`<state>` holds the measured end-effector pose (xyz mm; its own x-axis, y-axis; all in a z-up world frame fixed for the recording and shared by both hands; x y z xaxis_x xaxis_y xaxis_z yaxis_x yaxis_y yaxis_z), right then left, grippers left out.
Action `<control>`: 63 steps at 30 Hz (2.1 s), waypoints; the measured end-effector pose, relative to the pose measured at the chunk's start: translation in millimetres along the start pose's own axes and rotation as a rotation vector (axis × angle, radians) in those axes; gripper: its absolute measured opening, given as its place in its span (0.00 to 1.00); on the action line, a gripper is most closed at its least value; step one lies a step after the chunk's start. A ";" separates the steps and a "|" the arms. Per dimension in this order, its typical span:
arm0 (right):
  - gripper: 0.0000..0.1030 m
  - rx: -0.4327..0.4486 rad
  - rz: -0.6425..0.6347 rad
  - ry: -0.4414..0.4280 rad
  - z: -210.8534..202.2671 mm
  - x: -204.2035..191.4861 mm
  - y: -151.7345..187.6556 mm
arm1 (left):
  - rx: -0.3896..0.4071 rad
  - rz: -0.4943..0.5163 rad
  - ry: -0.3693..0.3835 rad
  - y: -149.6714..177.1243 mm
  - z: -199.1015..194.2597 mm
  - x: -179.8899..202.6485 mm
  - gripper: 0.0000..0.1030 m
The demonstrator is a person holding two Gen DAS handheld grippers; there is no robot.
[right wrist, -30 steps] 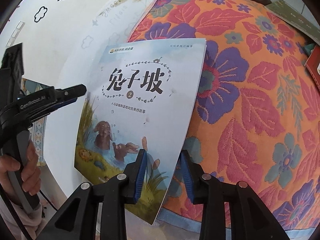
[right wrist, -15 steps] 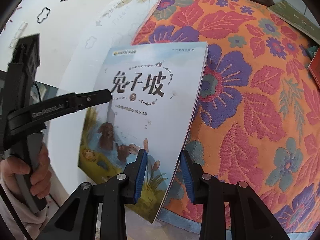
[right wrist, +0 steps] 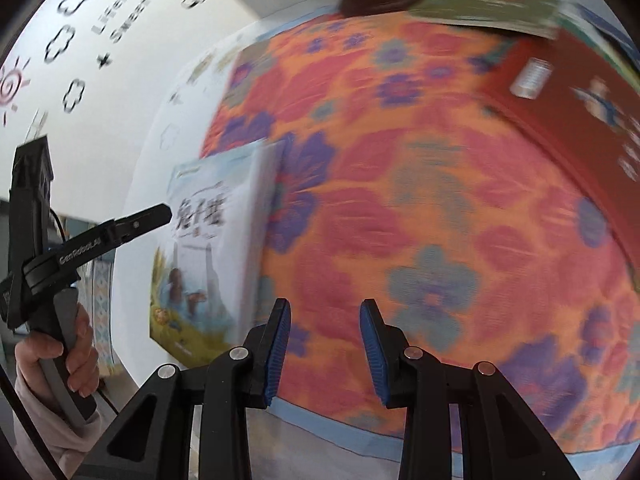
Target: Organize books
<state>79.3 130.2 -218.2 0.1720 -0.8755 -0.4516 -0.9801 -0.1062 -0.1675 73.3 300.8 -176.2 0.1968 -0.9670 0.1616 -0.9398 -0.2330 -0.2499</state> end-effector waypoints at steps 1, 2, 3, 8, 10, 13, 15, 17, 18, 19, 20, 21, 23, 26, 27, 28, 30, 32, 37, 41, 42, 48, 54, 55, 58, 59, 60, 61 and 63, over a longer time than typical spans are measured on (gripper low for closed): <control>0.33 0.009 0.014 0.003 -6.9 11.8 -0.1 | -0.001 0.005 0.007 0.7 1.1 9.4 0.51; 0.33 0.017 0.025 0.007 -14.4 23.7 0.3 | -0.002 0.014 0.017 1.2 2.8 23.2 0.51; 0.33 0.022 0.024 0.014 -23.3 38.0 -0.6 | -0.005 0.024 0.026 1.9 5.3 39.3 0.51; 0.33 0.075 0.007 0.122 -70.5 109.2 -12.7 | -0.028 0.073 0.082 8.8 18.7 113.1 0.51; 0.33 0.107 0.022 0.166 -91.4 143.1 -22.3 | -0.044 0.089 0.107 12.9 26.8 143.3 0.51; 0.34 0.156 -0.003 0.249 -118.0 186.5 -39.5 | -0.061 0.114 0.114 20.5 39.8 181.9 0.51; 0.34 0.194 -0.021 0.251 -131.5 207.6 -54.5 | -0.076 0.104 0.135 25.8 48.9 206.4 0.51; 0.34 0.228 -0.074 0.240 -139.5 218.6 -69.9 | -0.085 0.069 0.175 29.5 55.7 227.7 0.51; 0.34 0.244 -0.101 0.244 -142.5 222.3 -76.0 | -0.088 0.054 0.188 30.6 59.1 236.6 0.51; 0.34 0.257 -0.125 0.256 -143.2 224.6 -80.2 | -0.091 0.044 0.199 31.6 61.5 243.2 0.51; 0.33 0.262 -0.149 0.261 -142.0 231.1 -89.5 | -0.094 0.036 0.210 32.0 64.3 250.1 0.51; 0.33 0.258 -0.154 0.236 -140.4 237.1 -95.0 | -0.095 0.028 0.225 31.8 68.8 259.8 0.51; 0.33 0.248 -0.146 0.171 -132.1 243.9 -107.1 | -0.096 0.024 0.232 32.3 74.0 272.1 0.51; 0.33 0.231 -0.186 0.101 -118.4 242.6 -119.9 | -0.098 0.009 0.249 31.6 81.5 287.5 0.51; 0.33 0.230 -0.209 0.107 -114.0 241.8 -124.9 | -0.096 0.005 0.248 31.1 82.3 290.0 0.51; 0.33 0.231 -0.226 0.115 -110.1 241.2 -130.3 | -0.093 0.004 0.245 30.9 82.8 291.5 0.51; 0.33 0.227 -0.228 0.088 -104.4 239.5 -138.7 | -0.089 0.003 0.244 30.3 83.0 293.2 0.51; 0.33 0.226 -0.210 0.058 -99.6 239.8 -146.9 | -0.089 -0.005 0.247 29.0 83.5 291.9 0.51; 0.36 0.245 -0.229 0.086 -92.0 234.0 -163.2 | -0.092 -0.024 0.264 25.1 86.6 293.5 0.51; 0.42 0.233 -0.230 0.097 -86.0 235.0 -165.1 | -0.091 0.001 0.265 21.6 88.7 296.9 0.52; 0.42 0.225 -0.220 0.089 -85.9 235.3 -165.0 | -0.090 0.007 0.269 20.4 89.6 298.7 0.54; 0.43 0.143 -0.175 0.007 -87.6 235.6 -140.4 | -0.081 0.038 0.295 22.1 90.1 301.8 0.59; 0.43 0.081 -0.105 -0.061 -88.9 235.5 -70.8 | -0.117 0.079 0.336 51.9 80.6 286.4 0.58; 0.43 0.073 -0.101 -0.070 -89.5 233.3 -56.1 | -0.129 0.087 0.346 58.5 79.1 282.5 0.58; 0.47 -0.058 -0.067 -0.096 -76.5 224.7 11.5 | -0.180 0.099 0.393 83.5 71.8 270.4 0.54; 0.46 -0.048 -0.085 -0.095 -78.6 220.9 23.5 | -0.205 0.094 0.411 91.6 70.4 264.9 0.53; 0.46 -0.061 -0.111 -0.102 -81.5 214.9 41.4 | -0.234 0.084 0.439 100.8 68.8 258.7 0.52; 0.46 -0.098 -0.102 -0.128 -82.1 213.0 56.3 | -0.247 0.080 0.452 105.4 67.4 255.3 0.50; 0.45 -0.105 -0.055 -0.172 -86.3 218.5 68.3 | -0.281 0.076 0.482 115.6 66.2 248.3 0.48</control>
<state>41.4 -109.0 -252.7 0.2309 -0.7749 -0.5884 -0.9722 -0.2077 -0.1081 32.0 27.0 -228.1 0.0374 -0.8084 0.5874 -0.9976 -0.0640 -0.0246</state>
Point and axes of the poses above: each gripper's, at about its wrist camera, not at the fingertips, and z roughly the way its jaws point, x to its right, y to its underside, the point moved 7 cm from there along z, roughly the way its jaws point
